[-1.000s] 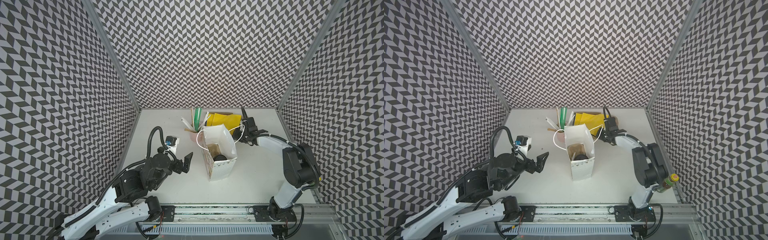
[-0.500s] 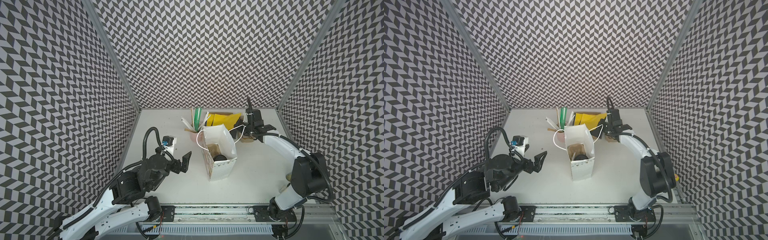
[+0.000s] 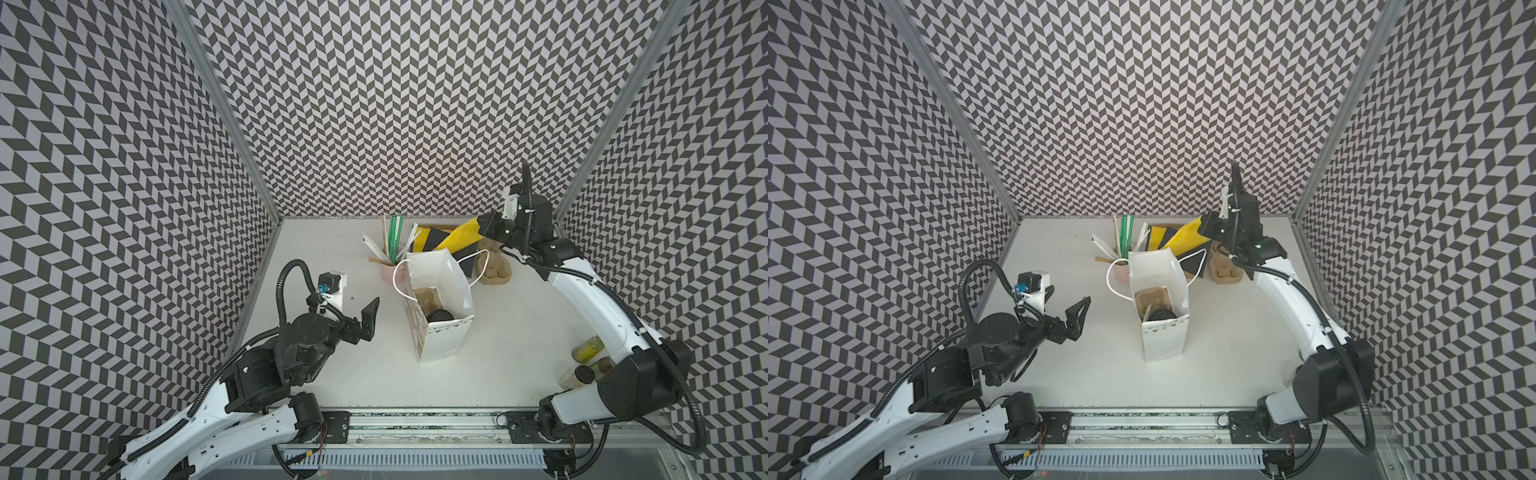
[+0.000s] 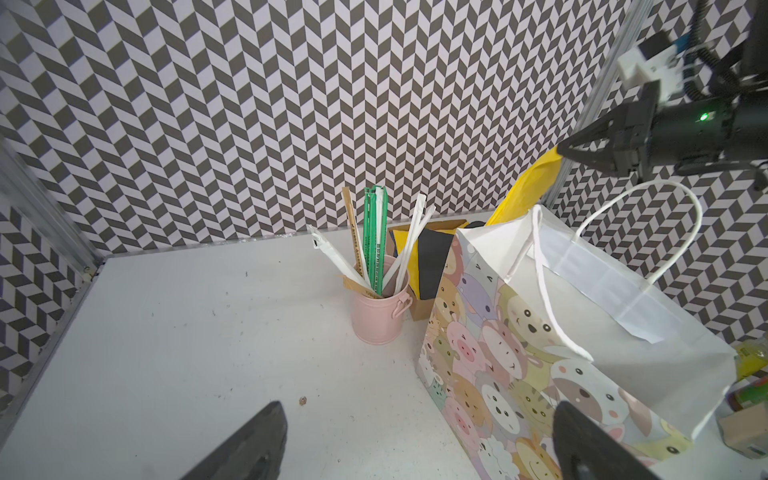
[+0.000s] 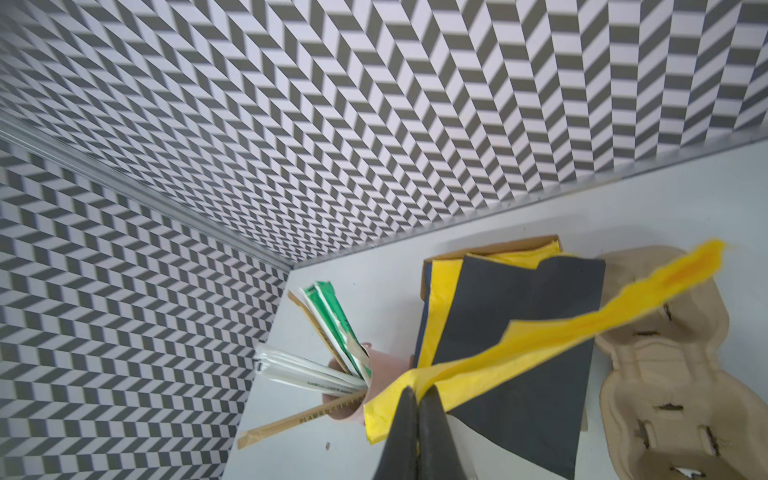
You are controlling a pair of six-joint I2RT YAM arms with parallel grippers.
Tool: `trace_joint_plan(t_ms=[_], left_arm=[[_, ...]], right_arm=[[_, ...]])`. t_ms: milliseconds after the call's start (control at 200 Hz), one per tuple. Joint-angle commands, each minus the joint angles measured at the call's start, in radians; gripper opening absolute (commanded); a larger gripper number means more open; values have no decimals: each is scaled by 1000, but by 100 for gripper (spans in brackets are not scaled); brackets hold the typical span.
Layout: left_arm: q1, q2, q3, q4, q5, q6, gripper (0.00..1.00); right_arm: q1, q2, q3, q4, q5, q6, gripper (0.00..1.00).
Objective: Pack the takeout coffee
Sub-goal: 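Lift the yellow napkin and carry it above the bag with the right gripper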
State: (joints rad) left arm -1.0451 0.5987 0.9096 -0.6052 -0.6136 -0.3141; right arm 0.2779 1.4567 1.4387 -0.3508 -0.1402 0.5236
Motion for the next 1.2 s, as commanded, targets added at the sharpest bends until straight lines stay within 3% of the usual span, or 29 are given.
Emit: trace_joint_plan(t_ms=[0,290,596,891,1197], left_arm=[[5,-32,-21,86,-53,33,100],[11,-98,-123,192,-98,89,100],[46,-161,-197,218,-101,74,100],[56,-196,-215,216,-119,60,100],[56,-219,-224,216,-130,59,100]], right_arm=[[-5,-55,75,11,39,-22,0],[-5,-177,183,-2,21,9,0],[18,-263,331,-94,-154,35,0],[254,-356,255,-107,-211,7,0],[425,-410,53,-67,-98,4,0]])
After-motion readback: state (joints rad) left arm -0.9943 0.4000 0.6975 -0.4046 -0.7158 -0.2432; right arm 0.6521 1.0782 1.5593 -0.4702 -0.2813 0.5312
